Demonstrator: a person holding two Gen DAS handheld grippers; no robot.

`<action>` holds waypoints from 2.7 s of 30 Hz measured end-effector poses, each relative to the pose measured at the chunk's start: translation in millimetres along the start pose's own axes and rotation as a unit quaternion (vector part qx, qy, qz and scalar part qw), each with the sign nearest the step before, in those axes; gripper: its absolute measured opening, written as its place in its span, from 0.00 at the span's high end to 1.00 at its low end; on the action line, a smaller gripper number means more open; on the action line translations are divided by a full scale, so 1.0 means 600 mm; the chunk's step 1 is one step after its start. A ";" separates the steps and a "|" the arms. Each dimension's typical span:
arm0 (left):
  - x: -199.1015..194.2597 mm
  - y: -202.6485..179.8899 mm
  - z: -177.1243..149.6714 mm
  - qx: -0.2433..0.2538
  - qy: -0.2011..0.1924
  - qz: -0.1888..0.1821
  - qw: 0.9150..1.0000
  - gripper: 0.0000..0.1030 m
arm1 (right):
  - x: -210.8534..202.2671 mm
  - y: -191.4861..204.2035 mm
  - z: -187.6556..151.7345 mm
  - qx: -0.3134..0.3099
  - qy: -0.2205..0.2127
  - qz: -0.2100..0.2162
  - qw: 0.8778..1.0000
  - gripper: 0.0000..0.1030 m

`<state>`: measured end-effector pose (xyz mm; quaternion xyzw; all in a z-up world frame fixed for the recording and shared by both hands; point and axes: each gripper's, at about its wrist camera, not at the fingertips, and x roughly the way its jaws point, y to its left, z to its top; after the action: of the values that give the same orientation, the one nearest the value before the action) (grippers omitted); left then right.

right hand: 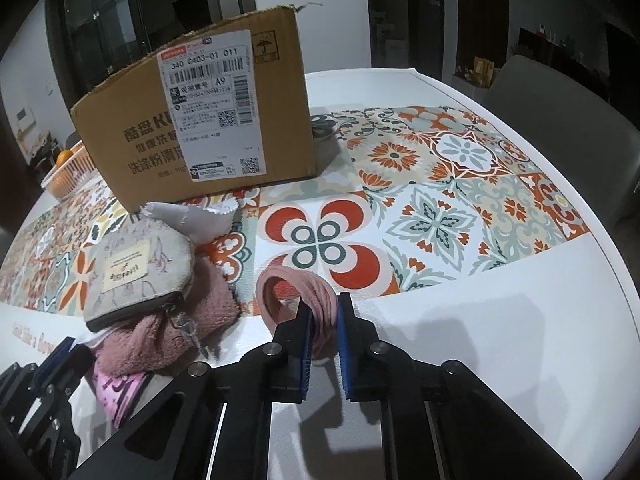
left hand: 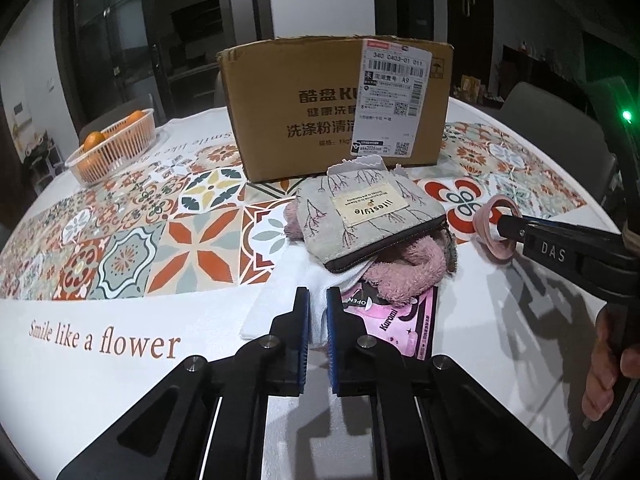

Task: Organize soft objects
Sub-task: 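Grasp the white towel with the left tool while the right tool grasps the pink hair tie, then carry the towel and hair tie over the box and release both inside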

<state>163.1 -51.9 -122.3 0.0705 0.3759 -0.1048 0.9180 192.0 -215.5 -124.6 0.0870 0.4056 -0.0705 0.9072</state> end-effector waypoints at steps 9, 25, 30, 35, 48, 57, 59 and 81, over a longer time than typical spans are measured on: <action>-0.039 0.009 0.002 -0.011 -0.025 -0.001 1.000 0.91 | -0.048 0.014 -0.002 -0.004 -0.021 0.009 1.000 0.88; -0.133 0.032 0.029 -0.029 -0.096 -0.007 0.995 0.91 | -0.143 0.041 0.004 -0.009 -0.070 0.033 0.997 0.88; -0.155 0.038 0.047 -0.030 -0.122 -0.009 0.992 0.91 | -0.168 0.053 0.015 -0.013 -0.091 0.040 0.995 0.88; -0.171 0.043 0.072 -0.028 -0.146 -0.015 0.989 0.91 | -0.187 0.061 0.030 -0.015 -0.110 0.047 0.993 0.88; -0.202 0.041 0.149 -0.005 -0.221 -0.011 0.975 0.91 | -0.217 0.065 0.098 -0.004 -0.164 0.056 0.985 0.88; -0.197 0.043 0.196 0.000 -0.250 -0.008 0.968 0.91 | -0.221 0.065 0.153 -0.005 -0.198 0.062 0.978 0.88; -0.194 0.042 0.208 0.001 -0.257 -0.007 0.966 0.91 | -0.220 0.066 0.167 -0.007 -0.204 0.063 0.977 0.88; -0.116 0.048 0.306 0.006 -0.280 0.000 0.960 0.91 | -0.158 0.092 0.287 -0.043 -0.229 0.078 0.969 0.88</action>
<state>245.7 -52.8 57.7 0.0441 0.1029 -0.1232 0.9860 264.8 -193.4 64.9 0.0608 0.1814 -0.0001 0.9815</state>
